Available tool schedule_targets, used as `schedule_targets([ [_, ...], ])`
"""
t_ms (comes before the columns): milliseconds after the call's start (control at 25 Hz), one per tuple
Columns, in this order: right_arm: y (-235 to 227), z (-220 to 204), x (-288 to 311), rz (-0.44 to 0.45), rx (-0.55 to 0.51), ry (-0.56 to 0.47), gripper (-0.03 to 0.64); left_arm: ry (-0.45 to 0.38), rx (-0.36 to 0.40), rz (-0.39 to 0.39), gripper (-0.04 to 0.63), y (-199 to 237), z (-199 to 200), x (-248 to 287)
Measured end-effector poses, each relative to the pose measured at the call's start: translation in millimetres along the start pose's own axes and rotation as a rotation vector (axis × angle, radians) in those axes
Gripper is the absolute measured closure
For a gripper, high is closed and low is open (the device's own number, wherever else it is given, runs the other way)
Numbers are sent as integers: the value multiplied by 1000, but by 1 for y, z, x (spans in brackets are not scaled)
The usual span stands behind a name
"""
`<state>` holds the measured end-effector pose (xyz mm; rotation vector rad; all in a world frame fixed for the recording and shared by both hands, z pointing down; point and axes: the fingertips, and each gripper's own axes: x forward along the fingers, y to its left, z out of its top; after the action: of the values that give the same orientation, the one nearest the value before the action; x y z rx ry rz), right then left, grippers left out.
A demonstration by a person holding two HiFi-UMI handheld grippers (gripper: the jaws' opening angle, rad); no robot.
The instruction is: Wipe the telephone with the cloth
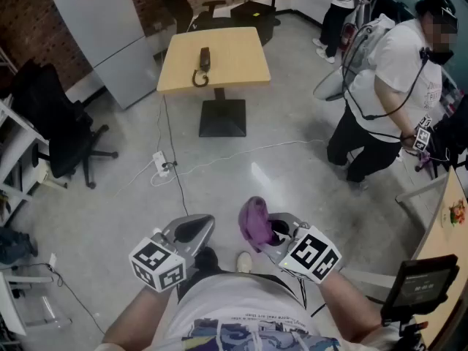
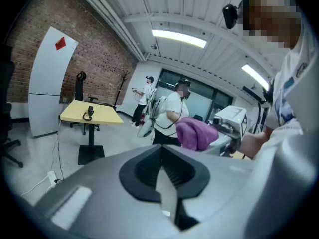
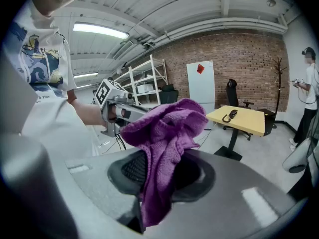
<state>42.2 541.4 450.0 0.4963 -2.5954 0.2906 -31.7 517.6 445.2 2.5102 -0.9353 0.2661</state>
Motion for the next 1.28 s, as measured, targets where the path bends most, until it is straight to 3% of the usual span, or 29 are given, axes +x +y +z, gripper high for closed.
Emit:
schedule_targets([
  [720, -13, -6, 3, 26, 12, -7, 505, -10, 4, 44, 591, 10, 9, 6],
  [1080, -76, 2, 39, 6, 51, 7, 505, -16, -13, 31, 591, 72, 29, 49],
  [1280, -137, 49, 54, -4, 51, 42, 505, -45, -42, 33, 563, 122, 85, 81],
])
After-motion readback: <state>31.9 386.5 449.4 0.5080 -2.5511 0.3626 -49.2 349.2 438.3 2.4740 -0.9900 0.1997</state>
